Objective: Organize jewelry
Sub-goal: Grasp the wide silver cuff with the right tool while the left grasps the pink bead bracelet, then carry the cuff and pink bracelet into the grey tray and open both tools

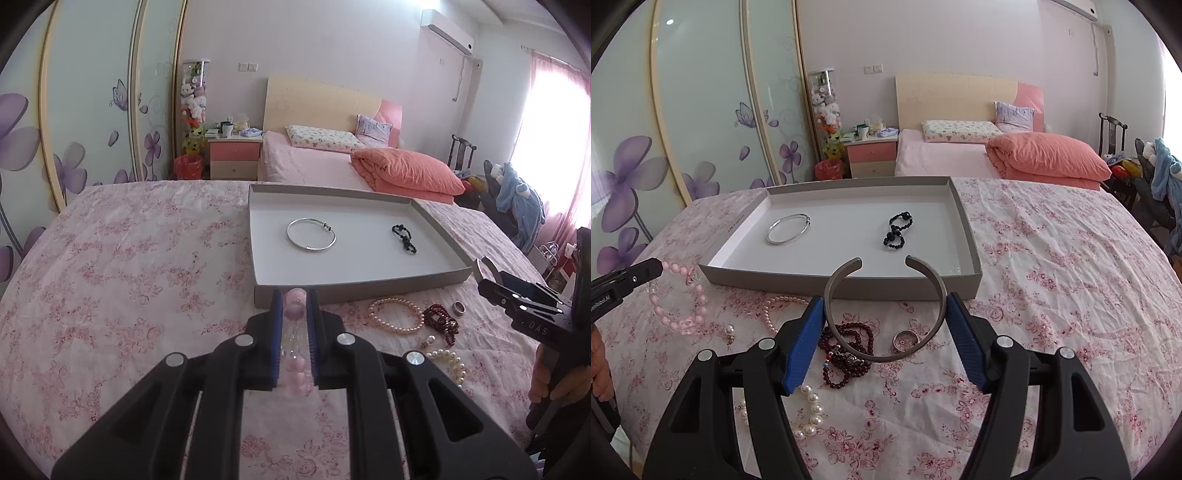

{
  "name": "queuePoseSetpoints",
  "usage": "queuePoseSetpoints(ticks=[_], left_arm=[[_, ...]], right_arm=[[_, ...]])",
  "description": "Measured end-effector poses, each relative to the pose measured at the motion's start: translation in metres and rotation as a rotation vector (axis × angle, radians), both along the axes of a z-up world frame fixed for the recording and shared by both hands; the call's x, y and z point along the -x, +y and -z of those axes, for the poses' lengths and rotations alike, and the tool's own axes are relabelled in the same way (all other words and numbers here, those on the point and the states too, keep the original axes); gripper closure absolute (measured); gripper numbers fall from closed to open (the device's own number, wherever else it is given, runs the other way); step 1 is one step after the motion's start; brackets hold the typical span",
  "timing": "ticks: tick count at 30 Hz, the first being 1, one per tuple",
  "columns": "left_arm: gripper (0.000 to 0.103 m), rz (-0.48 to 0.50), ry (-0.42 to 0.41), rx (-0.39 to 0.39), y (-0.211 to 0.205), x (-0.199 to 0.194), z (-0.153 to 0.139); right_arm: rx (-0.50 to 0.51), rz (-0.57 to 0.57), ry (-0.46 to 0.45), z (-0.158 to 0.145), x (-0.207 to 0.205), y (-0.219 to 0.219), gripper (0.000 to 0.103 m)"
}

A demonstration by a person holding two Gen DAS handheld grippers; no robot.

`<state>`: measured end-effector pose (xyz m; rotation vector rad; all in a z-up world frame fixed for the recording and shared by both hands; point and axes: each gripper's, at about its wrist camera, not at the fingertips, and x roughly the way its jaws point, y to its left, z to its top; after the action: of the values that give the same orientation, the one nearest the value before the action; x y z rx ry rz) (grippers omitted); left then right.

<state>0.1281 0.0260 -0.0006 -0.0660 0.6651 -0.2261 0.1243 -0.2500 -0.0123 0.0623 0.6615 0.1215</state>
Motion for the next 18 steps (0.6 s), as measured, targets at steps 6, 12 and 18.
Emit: queuePoseSetpoints(ticks=[6, 12, 18], left_arm=[[0.090, 0.000, -0.033, -0.007, -0.004, 0.008, -0.008], [0.090, 0.000, -0.054, -0.009, -0.007, 0.014, -0.015], [0.090, -0.010, -0.076, -0.010, -0.009, 0.018, -0.023]], right_arm=[[0.005, -0.007, -0.030, -0.004, 0.007, 0.005, 0.036], [0.007, -0.012, -0.050, -0.007, 0.011, 0.006, 0.036], [0.012, -0.010, -0.082, -0.013, 0.015, 0.006, 0.036]])
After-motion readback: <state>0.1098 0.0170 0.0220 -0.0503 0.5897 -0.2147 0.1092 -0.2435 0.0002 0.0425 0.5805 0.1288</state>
